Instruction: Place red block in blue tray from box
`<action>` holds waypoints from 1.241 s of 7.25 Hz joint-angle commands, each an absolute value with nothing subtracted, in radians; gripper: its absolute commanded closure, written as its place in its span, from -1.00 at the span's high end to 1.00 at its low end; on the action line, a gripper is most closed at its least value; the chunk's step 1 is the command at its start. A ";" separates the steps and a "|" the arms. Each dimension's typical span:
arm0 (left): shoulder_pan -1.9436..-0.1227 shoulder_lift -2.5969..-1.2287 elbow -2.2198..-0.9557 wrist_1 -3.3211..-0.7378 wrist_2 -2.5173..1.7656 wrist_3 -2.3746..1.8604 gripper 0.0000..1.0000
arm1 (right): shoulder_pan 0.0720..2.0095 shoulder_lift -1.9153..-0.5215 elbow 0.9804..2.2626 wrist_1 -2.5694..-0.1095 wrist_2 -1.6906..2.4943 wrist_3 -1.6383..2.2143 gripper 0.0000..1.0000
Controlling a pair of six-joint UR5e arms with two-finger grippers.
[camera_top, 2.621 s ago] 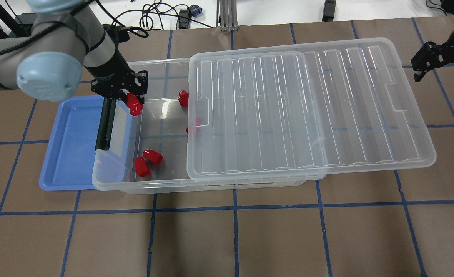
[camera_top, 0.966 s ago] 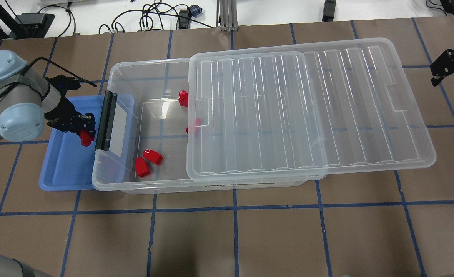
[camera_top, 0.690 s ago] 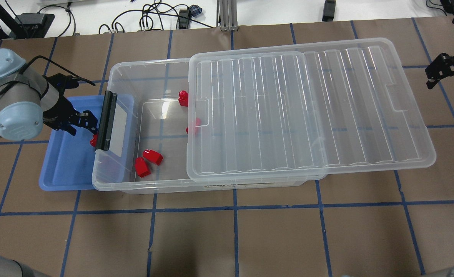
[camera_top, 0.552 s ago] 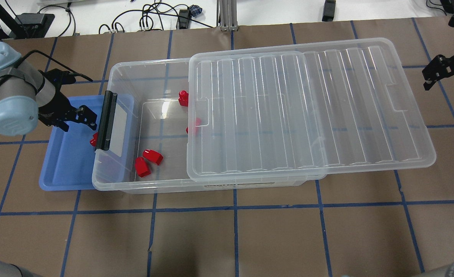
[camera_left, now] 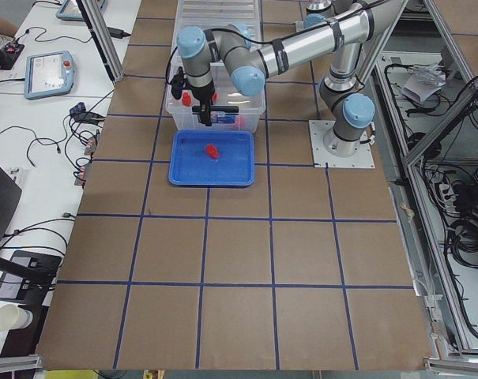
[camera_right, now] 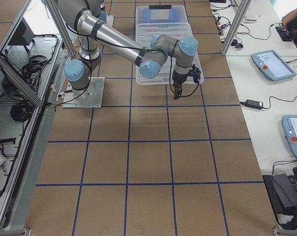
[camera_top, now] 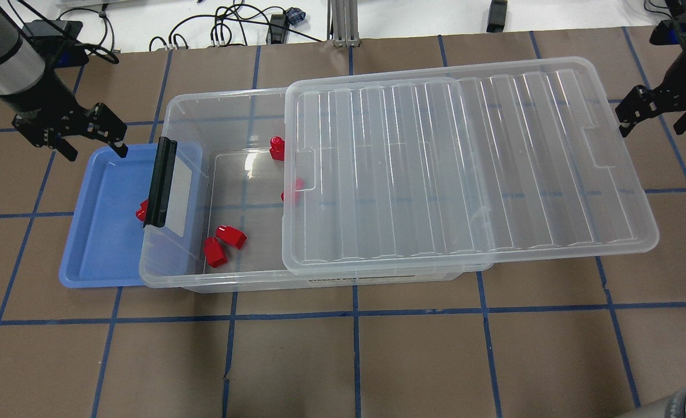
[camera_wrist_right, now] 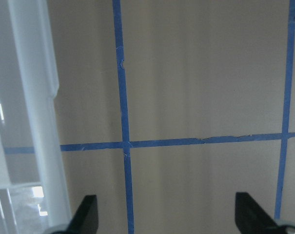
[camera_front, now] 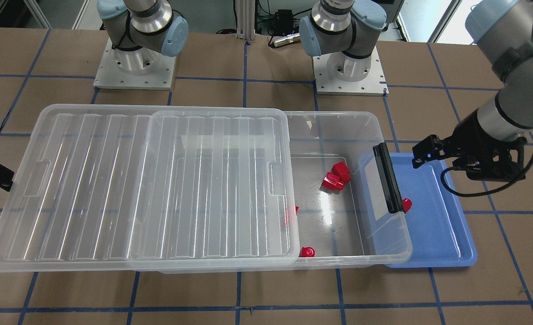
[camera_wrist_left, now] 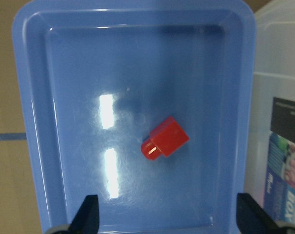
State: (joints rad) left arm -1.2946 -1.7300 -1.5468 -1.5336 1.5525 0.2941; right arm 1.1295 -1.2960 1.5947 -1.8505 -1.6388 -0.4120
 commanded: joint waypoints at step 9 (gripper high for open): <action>-1.571 -1.546 -1.537 -1.589 1.546 0.144 1.00 | 1.351 -1.298 1.595 -1.850 -1.635 -0.138 1.00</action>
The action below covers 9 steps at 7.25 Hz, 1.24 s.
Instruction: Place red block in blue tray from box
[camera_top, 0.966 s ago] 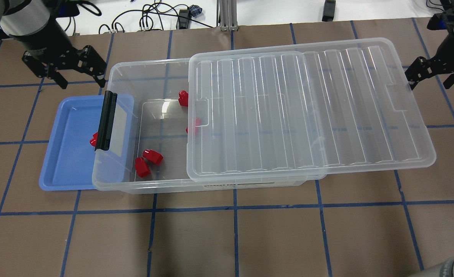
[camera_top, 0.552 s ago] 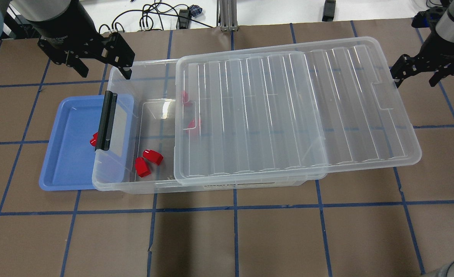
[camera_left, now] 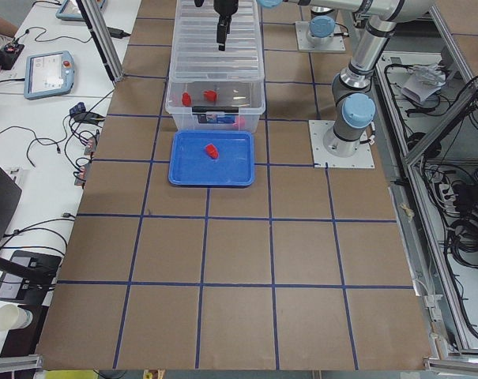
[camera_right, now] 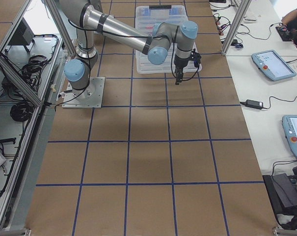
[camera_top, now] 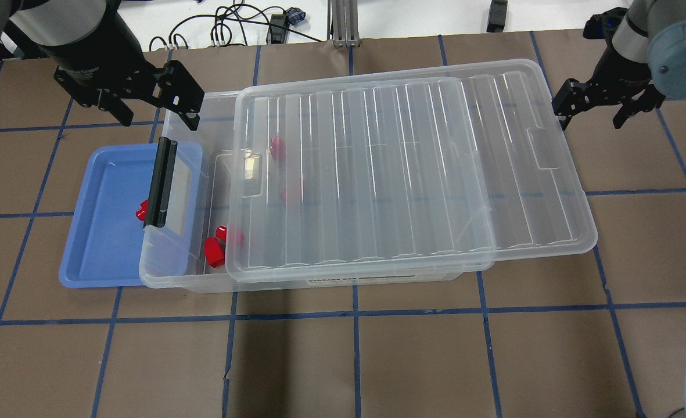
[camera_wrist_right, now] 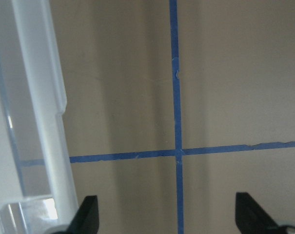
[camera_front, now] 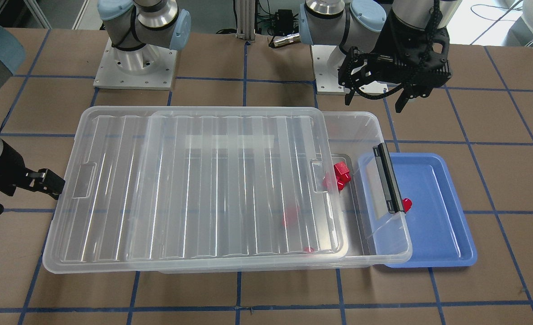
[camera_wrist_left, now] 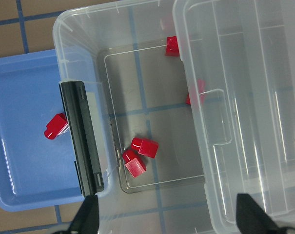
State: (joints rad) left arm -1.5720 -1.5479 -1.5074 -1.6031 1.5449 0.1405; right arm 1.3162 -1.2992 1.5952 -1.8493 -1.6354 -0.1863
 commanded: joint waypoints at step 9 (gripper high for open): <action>-1.572 -1.516 -1.522 -1.634 1.555 0.124 1.00 | 1.445 -1.293 1.595 -1.842 -1.598 -0.037 1.00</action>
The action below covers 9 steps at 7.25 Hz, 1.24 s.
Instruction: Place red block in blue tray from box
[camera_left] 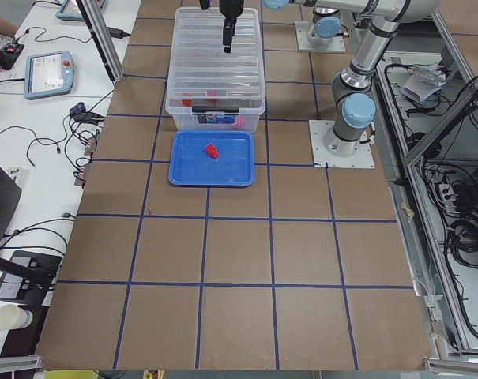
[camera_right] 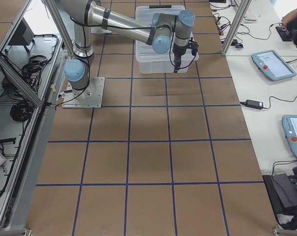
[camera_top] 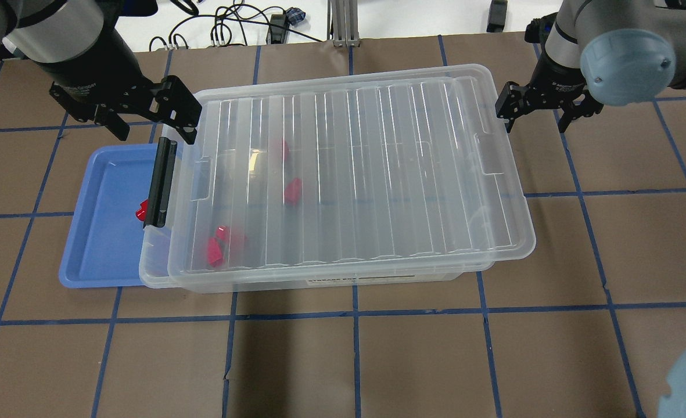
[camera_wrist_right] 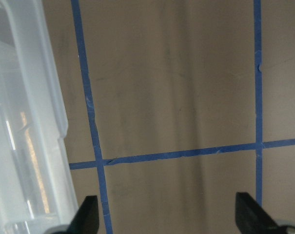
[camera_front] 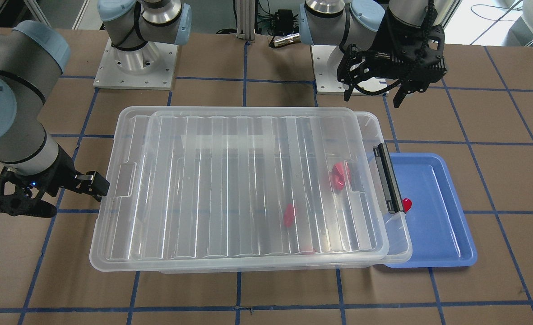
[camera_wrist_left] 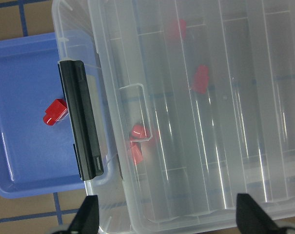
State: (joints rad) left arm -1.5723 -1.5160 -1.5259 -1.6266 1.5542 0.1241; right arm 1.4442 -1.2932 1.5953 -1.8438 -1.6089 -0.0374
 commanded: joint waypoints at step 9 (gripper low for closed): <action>-1.552 -1.516 -1.523 -1.634 1.571 0.121 1.00 | 1.451 -1.359 1.510 -1.742 -1.589 -0.040 1.00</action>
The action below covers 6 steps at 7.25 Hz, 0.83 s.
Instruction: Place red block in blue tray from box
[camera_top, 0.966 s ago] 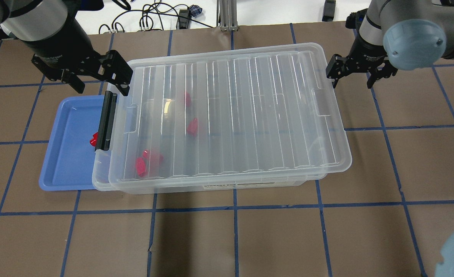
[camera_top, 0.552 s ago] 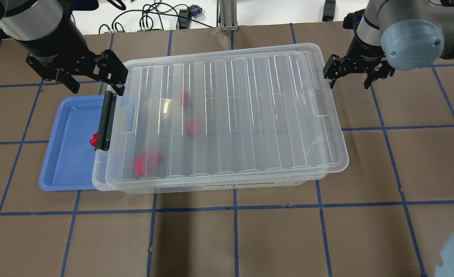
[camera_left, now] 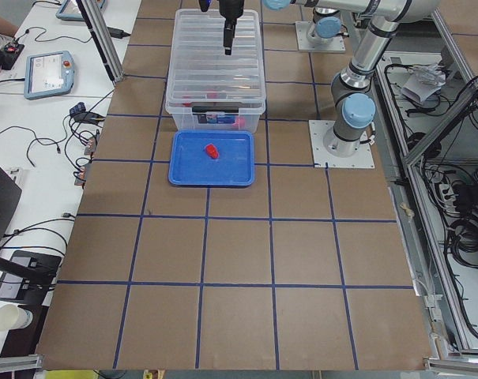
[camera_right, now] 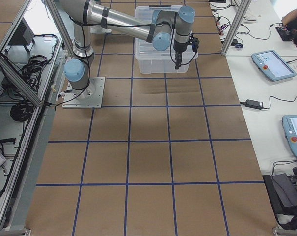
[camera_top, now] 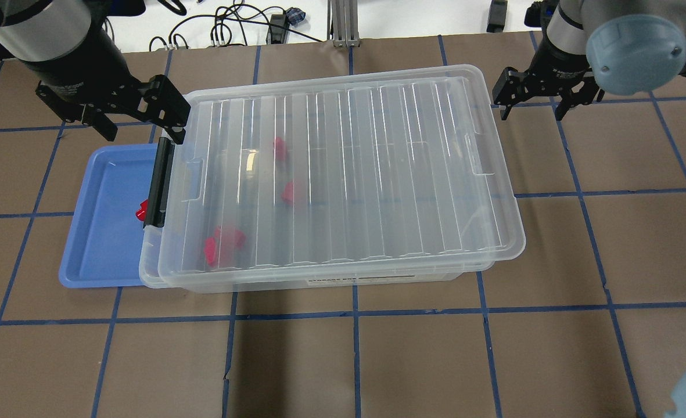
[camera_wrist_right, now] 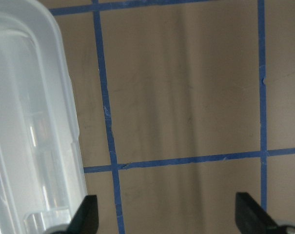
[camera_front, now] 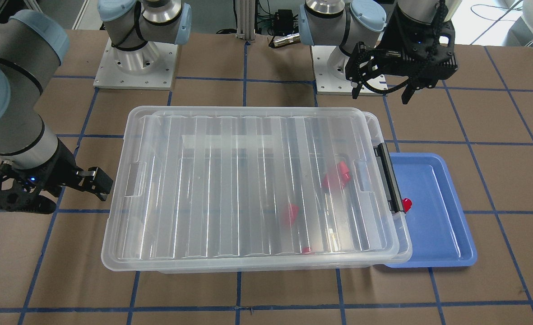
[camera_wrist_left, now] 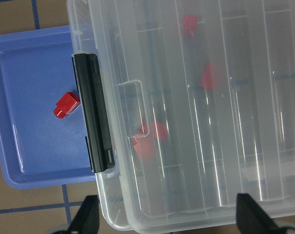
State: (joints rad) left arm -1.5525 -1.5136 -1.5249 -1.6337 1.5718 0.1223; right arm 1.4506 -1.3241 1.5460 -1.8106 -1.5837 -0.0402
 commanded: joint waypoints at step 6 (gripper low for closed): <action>-1.552 -1.522 -1.522 -1.634 1.572 0.118 1.00 | 1.574 -1.536 1.505 -1.508 -1.586 0.122 1.00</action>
State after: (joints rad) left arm -1.5524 -1.5204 -1.5224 -1.6337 1.5721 0.1187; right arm 1.5361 -1.5327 1.5037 -1.5135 -1.5858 0.0649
